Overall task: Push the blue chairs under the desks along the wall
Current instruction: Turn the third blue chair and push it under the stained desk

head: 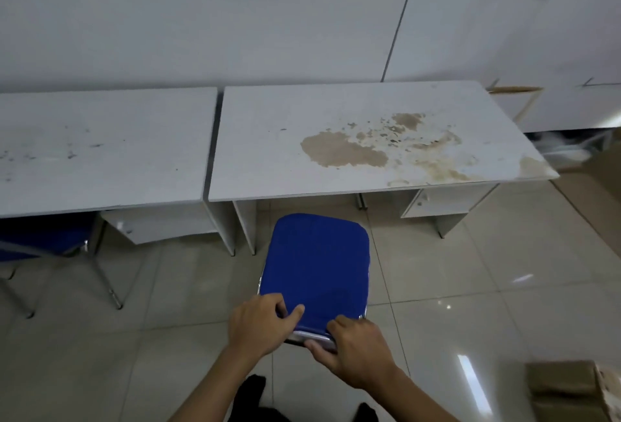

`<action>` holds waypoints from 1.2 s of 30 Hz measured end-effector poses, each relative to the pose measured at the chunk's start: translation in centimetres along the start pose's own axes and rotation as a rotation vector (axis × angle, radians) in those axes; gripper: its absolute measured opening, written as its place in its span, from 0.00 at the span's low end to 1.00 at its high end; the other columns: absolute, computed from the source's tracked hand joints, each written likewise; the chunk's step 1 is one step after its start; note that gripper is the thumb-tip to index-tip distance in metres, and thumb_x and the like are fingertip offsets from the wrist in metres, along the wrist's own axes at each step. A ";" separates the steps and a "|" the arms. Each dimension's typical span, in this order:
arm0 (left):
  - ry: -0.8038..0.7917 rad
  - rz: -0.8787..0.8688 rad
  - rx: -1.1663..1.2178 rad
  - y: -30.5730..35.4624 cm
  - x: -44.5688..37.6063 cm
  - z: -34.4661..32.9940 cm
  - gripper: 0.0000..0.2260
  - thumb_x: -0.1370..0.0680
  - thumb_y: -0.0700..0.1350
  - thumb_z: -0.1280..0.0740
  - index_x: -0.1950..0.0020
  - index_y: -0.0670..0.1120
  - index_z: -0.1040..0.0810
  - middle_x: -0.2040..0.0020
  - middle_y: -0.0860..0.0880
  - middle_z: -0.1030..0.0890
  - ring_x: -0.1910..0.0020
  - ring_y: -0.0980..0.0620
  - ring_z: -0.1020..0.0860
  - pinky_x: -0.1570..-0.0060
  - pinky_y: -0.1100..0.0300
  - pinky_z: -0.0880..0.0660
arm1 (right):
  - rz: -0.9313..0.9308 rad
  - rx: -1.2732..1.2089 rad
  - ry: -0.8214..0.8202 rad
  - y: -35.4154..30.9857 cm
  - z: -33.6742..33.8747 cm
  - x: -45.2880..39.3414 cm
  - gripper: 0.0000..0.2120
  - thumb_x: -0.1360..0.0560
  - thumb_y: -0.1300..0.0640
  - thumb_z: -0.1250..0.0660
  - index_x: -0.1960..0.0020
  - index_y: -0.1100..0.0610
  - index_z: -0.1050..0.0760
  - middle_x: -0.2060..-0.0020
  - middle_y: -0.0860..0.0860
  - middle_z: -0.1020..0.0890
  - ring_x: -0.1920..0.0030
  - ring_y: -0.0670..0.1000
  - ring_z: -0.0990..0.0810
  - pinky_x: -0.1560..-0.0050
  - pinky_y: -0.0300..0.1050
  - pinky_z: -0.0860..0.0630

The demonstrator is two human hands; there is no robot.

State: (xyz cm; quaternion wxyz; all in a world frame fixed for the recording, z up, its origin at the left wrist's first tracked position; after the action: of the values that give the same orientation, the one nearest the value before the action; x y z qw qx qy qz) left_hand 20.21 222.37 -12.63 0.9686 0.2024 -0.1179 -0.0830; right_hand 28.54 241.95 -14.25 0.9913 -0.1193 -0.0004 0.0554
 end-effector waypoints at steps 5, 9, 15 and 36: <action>0.044 0.096 0.014 4.8 0.7 -2.6 0.23 0.25 0.72 0.38 0.62 0.54 0.22 0.69 0.56 0.19 0.69 0.58 0.22 0.66 0.59 0.23 | 0.101 -0.026 -0.070 6.1 1.3 0.5 0.35 0.21 0.25 0.52 0.61 0.50 0.22 0.69 0.46 0.22 0.72 0.47 0.26 0.67 0.47 0.23; 0.050 0.106 0.058 8.2 0.3 -4.2 0.25 0.26 0.74 0.39 0.61 0.54 0.21 0.68 0.56 0.20 0.68 0.59 0.22 0.61 0.54 0.19 | 0.170 -0.047 -0.117 10.9 2.3 -0.1 0.34 0.21 0.24 0.52 0.57 0.49 0.20 0.67 0.45 0.21 0.71 0.46 0.25 0.66 0.47 0.23; 0.051 0.157 0.268 8.5 2.0 -5.4 0.29 0.36 0.80 0.33 0.51 0.59 0.21 0.45 0.61 0.21 0.45 0.58 0.22 0.45 0.54 0.21 | -0.139 -0.099 0.116 12.7 2.7 1.8 0.40 0.31 0.17 0.42 0.42 0.49 0.17 0.41 0.47 0.16 0.41 0.50 0.19 0.41 0.53 0.21; 0.036 0.258 0.542 6.6 -1.1 -4.7 0.37 0.50 0.79 0.25 0.48 0.61 0.23 0.30 0.58 0.37 0.24 0.49 0.40 0.30 0.43 0.28 | -0.512 -0.806 0.064 12.2 1.6 -1.2 0.23 0.39 0.29 0.21 0.53 0.40 0.24 0.17 0.42 0.49 0.18 0.47 0.59 0.21 0.67 0.46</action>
State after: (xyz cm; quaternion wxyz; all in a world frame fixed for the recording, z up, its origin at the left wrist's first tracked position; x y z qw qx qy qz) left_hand 21.10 230.38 -14.33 0.8838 0.4384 -0.1432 0.0789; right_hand 26.03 253.95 -15.53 0.8473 -0.4920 -0.0207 -0.1990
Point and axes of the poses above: each hand's wrist, its own x-axis away from the middle knuckle, its own z-axis out of the back of the hand, y = z × x, the point moved 1 cm from there along -x, towards the middle knuckle
